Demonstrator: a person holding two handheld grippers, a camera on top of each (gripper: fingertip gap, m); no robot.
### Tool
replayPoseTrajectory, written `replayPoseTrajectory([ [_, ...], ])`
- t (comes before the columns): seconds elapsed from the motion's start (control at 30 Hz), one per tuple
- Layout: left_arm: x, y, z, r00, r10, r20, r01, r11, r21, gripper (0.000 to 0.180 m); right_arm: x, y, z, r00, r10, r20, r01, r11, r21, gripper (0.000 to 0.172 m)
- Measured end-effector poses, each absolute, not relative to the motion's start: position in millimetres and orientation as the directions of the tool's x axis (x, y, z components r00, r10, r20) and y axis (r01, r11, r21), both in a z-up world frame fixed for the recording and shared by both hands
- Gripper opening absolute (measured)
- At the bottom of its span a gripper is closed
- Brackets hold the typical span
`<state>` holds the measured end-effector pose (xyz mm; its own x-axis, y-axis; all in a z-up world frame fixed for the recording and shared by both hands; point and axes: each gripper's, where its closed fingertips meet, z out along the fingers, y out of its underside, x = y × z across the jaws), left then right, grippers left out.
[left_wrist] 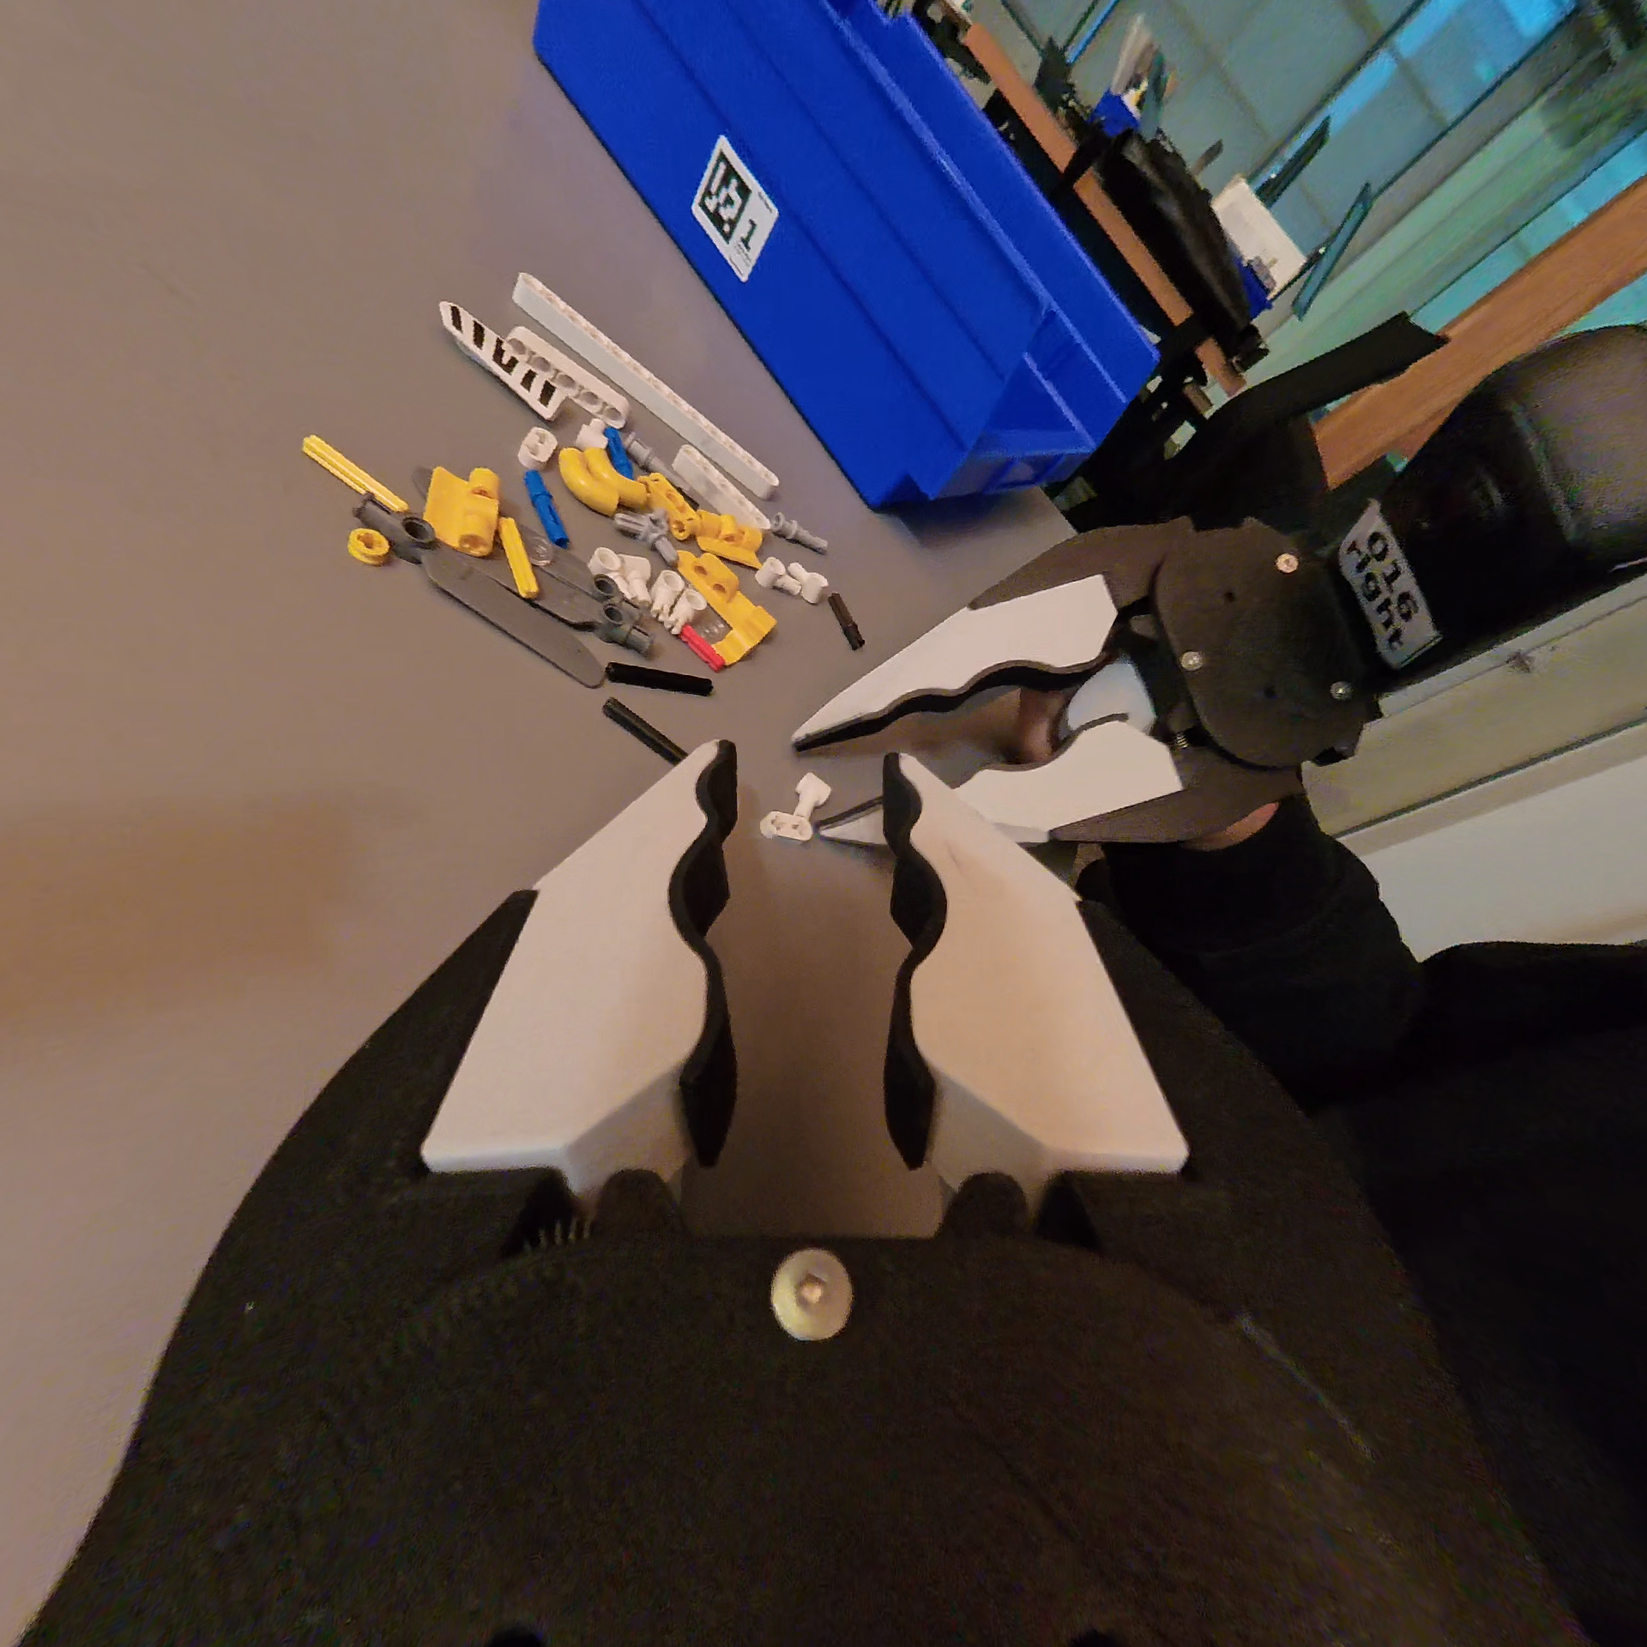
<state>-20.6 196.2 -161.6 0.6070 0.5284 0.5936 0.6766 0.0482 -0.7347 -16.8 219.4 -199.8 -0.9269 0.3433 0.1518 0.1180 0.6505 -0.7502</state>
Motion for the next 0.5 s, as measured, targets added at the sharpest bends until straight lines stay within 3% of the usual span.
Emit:
replayPoseTrajectory([
  [0.03,-20.1,196.4,-161.0,0.610,0.528,0.591,0.673,0.049,-0.738,0.029,-16.7,219.8,-200.1,-0.928,0.340,0.155,0.115,0.654,-0.747,0.009],
  [0.2,-17.1,196.7,-159.7,0.605,0.507,0.614,0.682,0.067,-0.728,0.028,-34.7,241.5,-183.7,-0.882,0.431,0.192,0.135,0.620,-0.773,0.008],
  [0.37,-15.7,196.8,-157.9,0.586,0.456,0.670,0.712,0.105,-0.695,0.026,-51.9,269.2,-176.7,-0.834,0.546,0.081,0.267,0.527,-0.807,0.008],
  [0.5,-19.5,192.3,-147.3,0.605,0.450,0.657,0.666,0.166,-0.727,0.009,-53.3,263.5,-195.2,-0.831,0.549,0.094,0.285,0.564,-0.775,0.008],
])
